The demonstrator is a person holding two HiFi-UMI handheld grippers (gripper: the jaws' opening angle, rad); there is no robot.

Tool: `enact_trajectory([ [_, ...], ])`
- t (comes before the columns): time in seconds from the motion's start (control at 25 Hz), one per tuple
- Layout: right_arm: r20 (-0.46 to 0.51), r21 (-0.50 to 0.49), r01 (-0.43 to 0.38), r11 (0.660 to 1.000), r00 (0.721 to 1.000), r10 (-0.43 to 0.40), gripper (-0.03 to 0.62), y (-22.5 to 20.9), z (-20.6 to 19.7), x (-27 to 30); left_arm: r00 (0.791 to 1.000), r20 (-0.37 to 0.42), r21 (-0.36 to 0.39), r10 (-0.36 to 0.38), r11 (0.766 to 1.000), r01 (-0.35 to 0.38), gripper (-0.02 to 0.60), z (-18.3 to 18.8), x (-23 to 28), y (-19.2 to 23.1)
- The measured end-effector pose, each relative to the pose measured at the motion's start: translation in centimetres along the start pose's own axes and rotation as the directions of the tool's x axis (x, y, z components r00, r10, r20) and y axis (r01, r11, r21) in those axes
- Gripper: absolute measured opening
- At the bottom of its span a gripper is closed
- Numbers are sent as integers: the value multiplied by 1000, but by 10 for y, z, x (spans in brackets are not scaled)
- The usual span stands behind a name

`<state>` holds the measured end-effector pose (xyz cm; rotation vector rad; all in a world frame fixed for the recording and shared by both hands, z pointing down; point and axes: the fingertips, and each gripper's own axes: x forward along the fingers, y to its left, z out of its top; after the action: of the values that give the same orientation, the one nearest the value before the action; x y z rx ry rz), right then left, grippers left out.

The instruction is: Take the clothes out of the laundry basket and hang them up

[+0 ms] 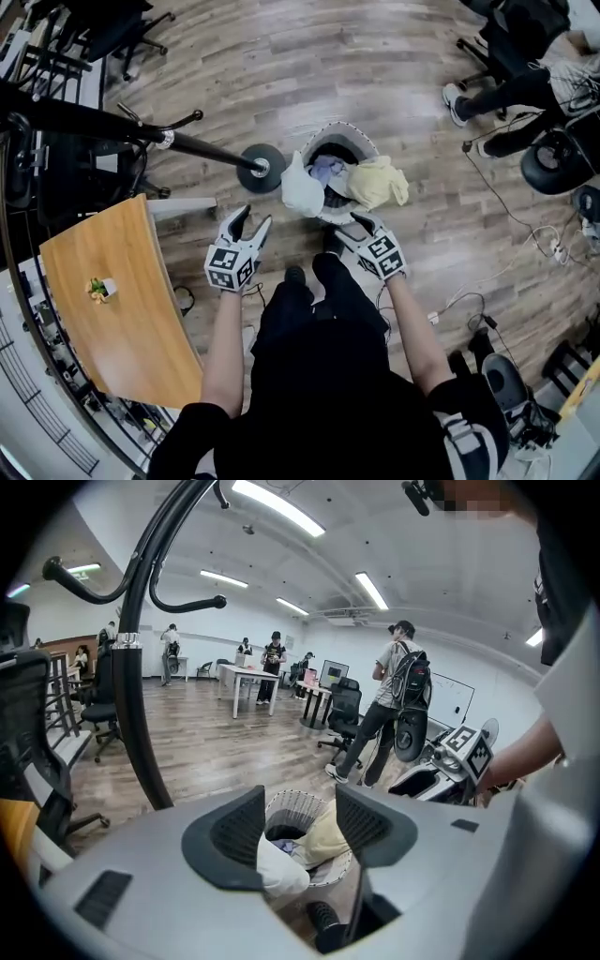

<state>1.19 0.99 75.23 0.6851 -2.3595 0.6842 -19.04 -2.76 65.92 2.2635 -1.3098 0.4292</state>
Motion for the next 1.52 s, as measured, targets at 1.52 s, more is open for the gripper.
enact_trajectory([
  [1.52, -96, 363, 146, 920, 988, -120, 235, -50, -118, 124, 899, -375, 27, -227, 967, 255, 236, -169, 149, 60],
])
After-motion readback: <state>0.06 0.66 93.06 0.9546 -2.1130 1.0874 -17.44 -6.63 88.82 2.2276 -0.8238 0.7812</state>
